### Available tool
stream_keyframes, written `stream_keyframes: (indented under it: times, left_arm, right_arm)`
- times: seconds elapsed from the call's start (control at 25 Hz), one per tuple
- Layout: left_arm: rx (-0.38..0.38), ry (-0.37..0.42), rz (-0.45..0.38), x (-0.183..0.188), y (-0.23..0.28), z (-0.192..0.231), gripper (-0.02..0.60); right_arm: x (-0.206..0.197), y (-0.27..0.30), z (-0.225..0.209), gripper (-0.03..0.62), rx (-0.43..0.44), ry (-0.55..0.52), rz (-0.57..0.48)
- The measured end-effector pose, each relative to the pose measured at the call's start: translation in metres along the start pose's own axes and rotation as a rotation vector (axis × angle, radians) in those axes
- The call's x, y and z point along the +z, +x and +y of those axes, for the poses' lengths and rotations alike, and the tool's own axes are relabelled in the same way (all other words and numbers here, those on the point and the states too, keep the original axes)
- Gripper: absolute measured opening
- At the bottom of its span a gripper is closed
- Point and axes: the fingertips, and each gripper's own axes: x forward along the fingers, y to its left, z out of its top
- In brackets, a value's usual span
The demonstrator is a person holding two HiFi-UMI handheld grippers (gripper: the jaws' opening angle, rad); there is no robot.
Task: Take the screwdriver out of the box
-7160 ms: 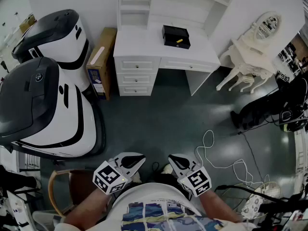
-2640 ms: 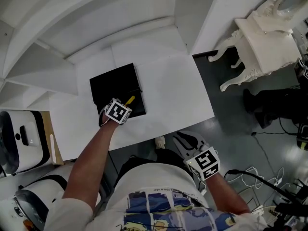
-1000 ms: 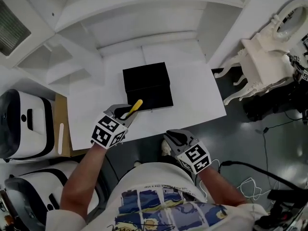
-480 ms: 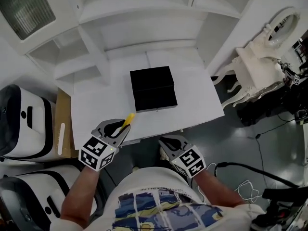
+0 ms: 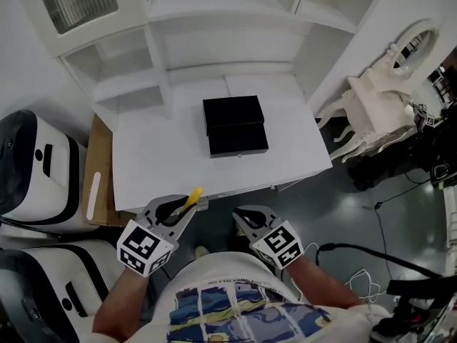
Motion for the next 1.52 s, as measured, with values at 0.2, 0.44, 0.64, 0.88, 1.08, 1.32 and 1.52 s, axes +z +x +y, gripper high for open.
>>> stream_keyframes:
  times: [0.2,0.44,0.64,0.88,1.08,1.32,1.52]
  left_arm:
    - [-0.006,0.002,-0.003,-0.012,-0.022,-0.015,0.083]
    - [-0.002,0.008,-0.011,-0.021,-0.040,-0.028,0.083]
    - [0.003,0.010,-0.024,-0.027,-0.052,-0.030,0.082]
    - [0.004,0.004,-0.034,-0.029,-0.056,-0.034,0.083]
    - [0.002,-0.004,-0.041,-0.031,-0.058,-0.036,0.083]
    - [-0.002,-0.002,-0.043,-0.033,-0.060,-0.038,0.083]
    - [0.002,-0.003,-0.041,-0.034,-0.063,-0.036,0.082]
  right_arm:
    - [-0.004,-0.003,0.023,0.028,0.001,-0.003,0.001]
    - [-0.009,-0.005,0.046,0.026,0.009,-0.014,-0.004]
    - [-0.009,-0.005,0.060,0.025,0.008,-0.027,-0.013]
    - [-0.010,-0.008,0.065,0.025,0.007,-0.035,-0.005]
    - [-0.011,-0.008,0.067,0.025,0.002,-0.042,-0.004]
    - [-0.011,-0.007,0.071,0.025,0.004,-0.049,0.001]
    - [-0.007,-0.005,0.076,0.025,0.014,-0.048,-0.001]
